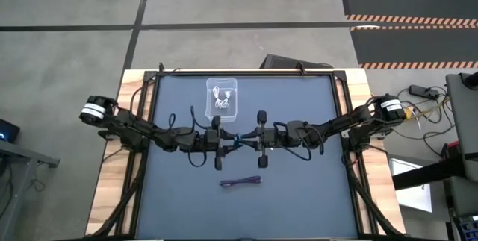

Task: Pick and place USB-C Cables
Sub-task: Put the blue charger cable into the transparent bin

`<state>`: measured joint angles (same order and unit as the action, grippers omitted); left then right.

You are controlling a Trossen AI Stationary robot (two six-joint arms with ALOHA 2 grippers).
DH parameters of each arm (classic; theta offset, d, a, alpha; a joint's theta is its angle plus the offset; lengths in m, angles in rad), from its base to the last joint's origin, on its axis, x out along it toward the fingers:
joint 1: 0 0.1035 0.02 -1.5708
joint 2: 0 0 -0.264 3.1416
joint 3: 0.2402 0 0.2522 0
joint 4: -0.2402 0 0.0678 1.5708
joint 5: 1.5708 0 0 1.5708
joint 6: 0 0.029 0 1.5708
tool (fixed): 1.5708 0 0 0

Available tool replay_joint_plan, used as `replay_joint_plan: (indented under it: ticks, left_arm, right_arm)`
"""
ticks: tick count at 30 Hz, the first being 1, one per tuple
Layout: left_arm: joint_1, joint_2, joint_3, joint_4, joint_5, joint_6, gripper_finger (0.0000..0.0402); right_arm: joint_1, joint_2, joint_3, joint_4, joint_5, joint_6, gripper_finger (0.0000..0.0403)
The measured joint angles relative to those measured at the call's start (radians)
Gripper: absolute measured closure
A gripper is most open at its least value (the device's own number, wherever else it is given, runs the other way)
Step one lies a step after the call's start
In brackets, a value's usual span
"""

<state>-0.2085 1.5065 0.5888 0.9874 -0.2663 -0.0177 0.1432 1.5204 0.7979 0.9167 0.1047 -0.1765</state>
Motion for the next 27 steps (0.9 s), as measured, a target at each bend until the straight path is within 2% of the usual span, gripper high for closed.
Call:
replay_joint_plan:
  ticks: [10,14,27]
  left_arm:
    - [0.0,-0.002,-0.003,-0.003,0.0,0.005,0.0382]
    - [0.0,-0.002,-0.002,-0.003,0.0,0.005,0.0383]
    - [0.0,-0.003,-0.003,-0.003,-0.001,0.002,0.0383]
  right_arm:
    - [0.0,0.0,0.0,-0.02,0.002,0.001,0.0381]
    - [0.0,0.0,0.0,-0.021,0.002,0.001,0.0361]
    - [0.0,-0.032,-0.004,-0.066,0.001,0.018,0.0251]
